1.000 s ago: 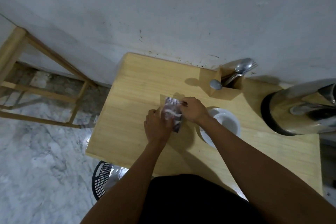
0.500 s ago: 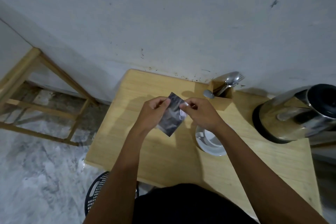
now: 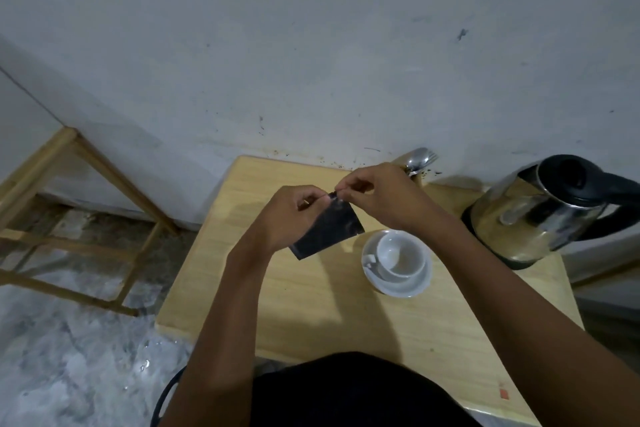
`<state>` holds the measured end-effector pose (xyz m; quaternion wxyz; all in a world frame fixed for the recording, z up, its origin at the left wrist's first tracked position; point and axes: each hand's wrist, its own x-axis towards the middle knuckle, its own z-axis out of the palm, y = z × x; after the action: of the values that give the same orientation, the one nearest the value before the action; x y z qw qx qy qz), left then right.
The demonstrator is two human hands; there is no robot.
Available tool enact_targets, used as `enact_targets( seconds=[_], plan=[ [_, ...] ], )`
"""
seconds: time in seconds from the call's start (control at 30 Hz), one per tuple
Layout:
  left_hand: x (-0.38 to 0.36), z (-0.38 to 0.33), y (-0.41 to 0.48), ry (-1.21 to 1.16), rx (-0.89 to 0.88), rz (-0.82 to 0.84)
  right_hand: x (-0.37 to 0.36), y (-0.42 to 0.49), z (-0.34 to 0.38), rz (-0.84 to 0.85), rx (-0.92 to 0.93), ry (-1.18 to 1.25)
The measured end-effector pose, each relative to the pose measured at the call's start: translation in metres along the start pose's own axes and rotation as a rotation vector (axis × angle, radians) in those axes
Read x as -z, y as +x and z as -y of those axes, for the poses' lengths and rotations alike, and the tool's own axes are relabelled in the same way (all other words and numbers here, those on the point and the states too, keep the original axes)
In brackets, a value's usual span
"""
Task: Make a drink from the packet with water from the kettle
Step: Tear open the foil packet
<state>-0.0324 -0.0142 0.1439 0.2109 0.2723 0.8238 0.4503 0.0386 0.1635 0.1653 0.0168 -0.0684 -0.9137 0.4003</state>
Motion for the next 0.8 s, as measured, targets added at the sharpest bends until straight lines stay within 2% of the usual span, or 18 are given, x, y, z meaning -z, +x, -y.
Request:
enact_targets(
  seconds=[0.27, 0.5, 0.8],
  plan=[
    [-0.001, -0.007, 0.000, -0.053, -0.042, -0.027, 0.010, 0.003, 0.009, 0.005, -0.018, -0.026],
    [-0.003, -0.016, 0.005, -0.016, -0.047, -0.054, 0.021, 0.011, 0.016, 0.049, 0.015, -0.167],
    [-0.004, -0.021, 0.007, 0.034, -0.090, -0.200, 0.017, 0.015, 0.019, -0.004, 0.071, -0.224]
  ],
)
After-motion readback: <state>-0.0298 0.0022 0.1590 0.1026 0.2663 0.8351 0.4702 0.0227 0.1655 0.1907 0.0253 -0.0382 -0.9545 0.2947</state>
